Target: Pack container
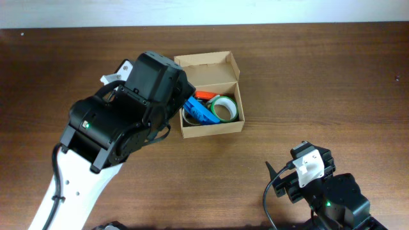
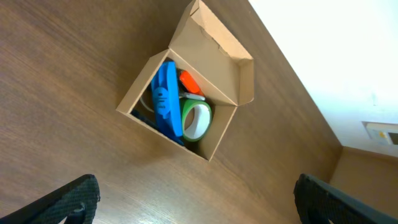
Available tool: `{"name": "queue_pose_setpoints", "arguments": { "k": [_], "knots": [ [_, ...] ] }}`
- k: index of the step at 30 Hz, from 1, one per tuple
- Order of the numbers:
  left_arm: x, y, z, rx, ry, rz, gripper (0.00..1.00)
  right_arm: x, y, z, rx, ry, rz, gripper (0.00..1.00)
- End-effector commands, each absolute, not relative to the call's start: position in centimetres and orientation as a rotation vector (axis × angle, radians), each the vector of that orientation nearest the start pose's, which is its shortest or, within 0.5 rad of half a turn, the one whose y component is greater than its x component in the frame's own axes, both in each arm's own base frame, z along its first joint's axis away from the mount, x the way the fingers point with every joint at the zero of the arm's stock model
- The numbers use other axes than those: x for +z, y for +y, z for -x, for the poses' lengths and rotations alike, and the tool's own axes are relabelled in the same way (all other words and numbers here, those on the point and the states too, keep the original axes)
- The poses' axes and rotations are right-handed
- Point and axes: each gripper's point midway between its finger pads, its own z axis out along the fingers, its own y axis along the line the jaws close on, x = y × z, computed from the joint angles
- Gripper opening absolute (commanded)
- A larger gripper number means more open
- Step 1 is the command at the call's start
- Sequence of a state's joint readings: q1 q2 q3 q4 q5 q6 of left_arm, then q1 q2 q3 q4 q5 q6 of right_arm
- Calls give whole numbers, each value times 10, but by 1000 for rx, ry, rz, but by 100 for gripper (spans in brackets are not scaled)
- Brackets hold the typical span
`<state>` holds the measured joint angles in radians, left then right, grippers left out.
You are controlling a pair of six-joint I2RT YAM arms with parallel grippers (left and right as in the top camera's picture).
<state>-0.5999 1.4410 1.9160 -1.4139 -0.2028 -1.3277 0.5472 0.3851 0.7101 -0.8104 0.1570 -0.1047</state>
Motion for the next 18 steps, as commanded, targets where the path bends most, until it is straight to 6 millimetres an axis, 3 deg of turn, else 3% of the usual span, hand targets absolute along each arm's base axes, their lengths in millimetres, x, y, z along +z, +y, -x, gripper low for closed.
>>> {"name": "queue_pose_setpoints", "arguments": {
  "k": [1, 5, 10, 13, 18],
  "knots": [
    [344, -144, -279, -479, 2380, 975, 100, 234, 81, -189, 112, 1972, 544, 99],
    [342, -141, -278, -456, 2380, 979, 99, 236, 80, -190, 100, 1966, 538, 99],
    [346, -124, -286, -379, 2307, 1004, 100, 264, 85, -200, 141, 1859, 477, 99],
    [347, -111, -294, -367, 2272, 1060, 99, 279, 80, -210, 169, 1859, 327, 99],
    [348, -84, -311, -366, 2196, 1177, 99, 304, 90, -242, 146, 1966, 284, 99]
  ]
}}
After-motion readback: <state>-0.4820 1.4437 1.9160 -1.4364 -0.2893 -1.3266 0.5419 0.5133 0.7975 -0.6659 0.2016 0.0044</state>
